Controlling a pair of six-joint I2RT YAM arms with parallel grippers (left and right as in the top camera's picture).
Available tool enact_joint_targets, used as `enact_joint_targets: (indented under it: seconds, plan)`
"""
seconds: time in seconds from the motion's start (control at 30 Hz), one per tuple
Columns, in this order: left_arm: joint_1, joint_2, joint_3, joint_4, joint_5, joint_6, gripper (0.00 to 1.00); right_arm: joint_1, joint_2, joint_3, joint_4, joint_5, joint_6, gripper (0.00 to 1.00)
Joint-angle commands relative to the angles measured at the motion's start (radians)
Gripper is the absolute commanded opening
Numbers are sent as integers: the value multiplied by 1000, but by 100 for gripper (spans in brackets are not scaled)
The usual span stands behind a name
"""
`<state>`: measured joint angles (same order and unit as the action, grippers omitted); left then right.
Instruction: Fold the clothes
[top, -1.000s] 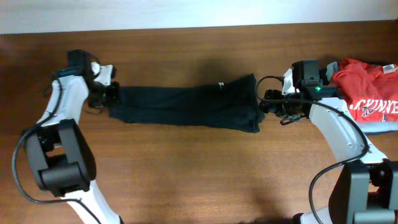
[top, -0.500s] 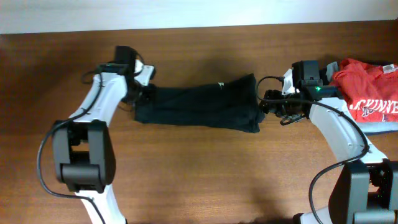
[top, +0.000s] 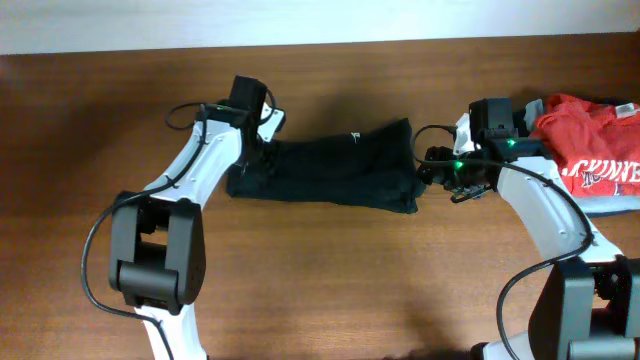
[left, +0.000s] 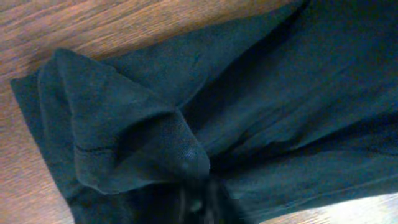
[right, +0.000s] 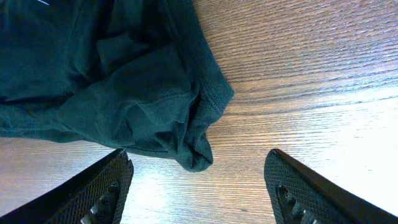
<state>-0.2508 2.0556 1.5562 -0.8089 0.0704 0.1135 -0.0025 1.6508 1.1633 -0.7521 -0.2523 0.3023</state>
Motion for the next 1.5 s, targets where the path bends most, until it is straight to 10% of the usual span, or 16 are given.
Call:
enact_joint_targets:
  seconds: [0.0, 0.13, 0.7, 1.13, 1.47]
  plan:
    - [-6, 9, 20, 11, 0, 15, 67, -4, -17, 14, 4, -2, -11, 74]
    - [-19, 9, 21, 28, 34, 14, 82, -5, -17, 14, 11, -2, -11, 75]
    - [109, 9, 31, 31, 63, -106, 83, -5, -17, 14, 15, -2, -16, 76]
    - [96, 9, 31, 37, 38, -286, 48, -5, -17, 14, 15, 2, -18, 76]
    - [90, 42, 30, 36, -61, -390, 47, -5, -17, 14, 14, 2, -19, 76]
